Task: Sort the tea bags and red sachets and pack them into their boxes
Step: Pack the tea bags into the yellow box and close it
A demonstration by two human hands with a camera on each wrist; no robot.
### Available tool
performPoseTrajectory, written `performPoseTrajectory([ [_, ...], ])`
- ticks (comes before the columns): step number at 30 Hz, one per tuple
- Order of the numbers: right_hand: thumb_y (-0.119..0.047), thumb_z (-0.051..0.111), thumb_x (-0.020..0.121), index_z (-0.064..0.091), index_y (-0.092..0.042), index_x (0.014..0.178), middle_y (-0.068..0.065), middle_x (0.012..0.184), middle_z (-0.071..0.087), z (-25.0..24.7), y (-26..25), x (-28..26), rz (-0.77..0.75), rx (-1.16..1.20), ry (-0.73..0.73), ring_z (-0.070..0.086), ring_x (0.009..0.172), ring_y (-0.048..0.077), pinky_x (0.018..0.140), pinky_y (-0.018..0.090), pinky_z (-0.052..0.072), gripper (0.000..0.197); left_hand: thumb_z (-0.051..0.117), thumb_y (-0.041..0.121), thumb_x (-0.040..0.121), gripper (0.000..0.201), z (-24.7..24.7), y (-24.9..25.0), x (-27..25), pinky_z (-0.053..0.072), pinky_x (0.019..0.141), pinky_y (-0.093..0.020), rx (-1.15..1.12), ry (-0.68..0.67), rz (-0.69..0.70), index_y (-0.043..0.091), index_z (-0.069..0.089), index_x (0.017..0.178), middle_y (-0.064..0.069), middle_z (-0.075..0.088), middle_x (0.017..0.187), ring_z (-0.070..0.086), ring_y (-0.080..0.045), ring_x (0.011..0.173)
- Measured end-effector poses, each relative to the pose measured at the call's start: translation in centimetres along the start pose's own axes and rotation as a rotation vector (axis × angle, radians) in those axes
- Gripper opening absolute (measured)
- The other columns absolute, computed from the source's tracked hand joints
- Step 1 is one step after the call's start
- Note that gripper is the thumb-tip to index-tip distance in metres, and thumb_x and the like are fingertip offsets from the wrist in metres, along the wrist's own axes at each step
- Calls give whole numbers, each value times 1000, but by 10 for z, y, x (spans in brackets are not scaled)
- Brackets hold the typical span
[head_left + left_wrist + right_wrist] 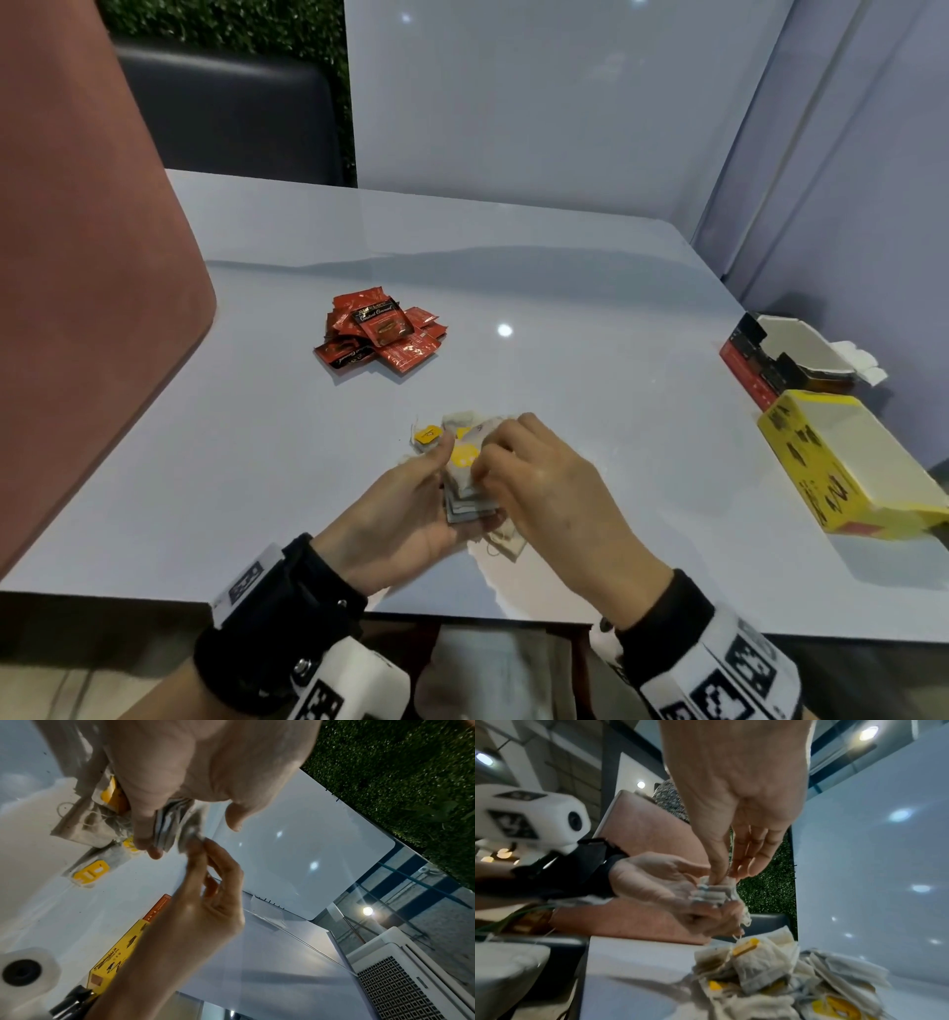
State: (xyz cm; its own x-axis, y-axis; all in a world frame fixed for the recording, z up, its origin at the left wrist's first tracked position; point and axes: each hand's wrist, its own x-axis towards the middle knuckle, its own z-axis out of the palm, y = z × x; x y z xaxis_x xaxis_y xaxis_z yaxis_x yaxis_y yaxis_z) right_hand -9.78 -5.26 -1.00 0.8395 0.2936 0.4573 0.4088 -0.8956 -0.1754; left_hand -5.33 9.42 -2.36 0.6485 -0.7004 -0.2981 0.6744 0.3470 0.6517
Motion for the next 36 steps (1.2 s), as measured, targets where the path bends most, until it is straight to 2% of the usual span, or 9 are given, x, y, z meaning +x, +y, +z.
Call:
performPoseTrajectory([
  [2, -9, 59, 70, 59, -17, 74, -5, 78, 56, 8, -2, -7, -17, -54, -45, 46, 78, 12, 59, 23, 41, 9, 43, 26, 91, 46, -1, -2, 1, 53, 87, -38, 20, 17, -7, 2, 51, 129, -18, 60, 111, 60, -26, 95],
  [6, -18, 45, 82, 66, -16, 82, -5, 84, 62, 10, -1, -11, -8, 119, -35, 51, 85, 10, 68, 22, 43, 21, 50, 11, 83, 44, -8, -6, 3, 52, 90, -37, 13, 28, -3, -11, 51, 122, -24, 57, 111, 59, -28, 96],
  [11, -19, 62, 85, 71, -17, 85, -3, 84, 66, -7, 34, -16, 273, 255, 49, 59, 77, 11, 71, 23, 46, 8, 40, -5, 90, 23, -14, 1, -3, 58, 76, -29, 74, 107, 23, -12, 57, 104, -19, 71, 90, 72, -22, 80],
  [16, -30, 62, 88, 62, -21, 105, -3, 94, 61, -11, 71, -37, 625, 31, -499, 60, 98, 21, 79, 32, 47, 20, 43, -2, 87, 23, -21, 3, -12, 58, 76, -27, 145, 125, 41, -11, 57, 104, -18, 72, 91, 71, -21, 86],
  [19, -43, 59, 87, 52, -19, 112, 0, 107, 56, -1, 61, -40, 681, 0, -585, 54, 102, 21, 74, 30, 40, 36, 44, -2, 87, 25, -20, -2, -14, 58, 76, -28, 160, 145, 51, -10, 56, 107, -17, 72, 93, 71, -22, 89],
  [24, -33, 59, 86, 40, -25, 75, -1, 92, 47, 10, 57, -37, 714, 14, -607, 47, 84, 19, 66, 30, 36, 24, 52, 21, 81, 41, -14, -3, -13, 56, 84, -34, 170, 184, 36, -9, 57, 109, -22, 69, 100, 70, -25, 90],
  [27, -24, 64, 81, 45, -26, 69, -7, 76, 55, -3, 64, -36, 693, 185, -508, 53, 76, 15, 64, 26, 39, 23, 45, 33, 87, 47, -12, 2, -15, 54, 83, -38, 86, 199, 15, -5, 58, 112, -26, 67, 103, 70, -30, 90],
  [32, -4, 70, 79, 57, -10, 80, 7, 71, 66, -34, 44, -28, 749, 985, -339, 55, 60, 8, 56, 18, 45, 15, 55, 35, 78, 50, -9, -3, -12, 59, 78, -31, 158, 167, -63, -3, 60, 111, -22, 68, 103, 70, -24, 87],
  [36, -4, 69, 81, 59, -9, 86, 1, 64, 60, -34, 27, -9, 659, 1047, -342, 50, 56, 10, 54, 18, 44, 12, 63, 24, 79, 44, 0, -15, -9, 54, 86, -32, 222, 53, -99, 2, 61, 117, -17, 66, 113, 65, -24, 99],
])
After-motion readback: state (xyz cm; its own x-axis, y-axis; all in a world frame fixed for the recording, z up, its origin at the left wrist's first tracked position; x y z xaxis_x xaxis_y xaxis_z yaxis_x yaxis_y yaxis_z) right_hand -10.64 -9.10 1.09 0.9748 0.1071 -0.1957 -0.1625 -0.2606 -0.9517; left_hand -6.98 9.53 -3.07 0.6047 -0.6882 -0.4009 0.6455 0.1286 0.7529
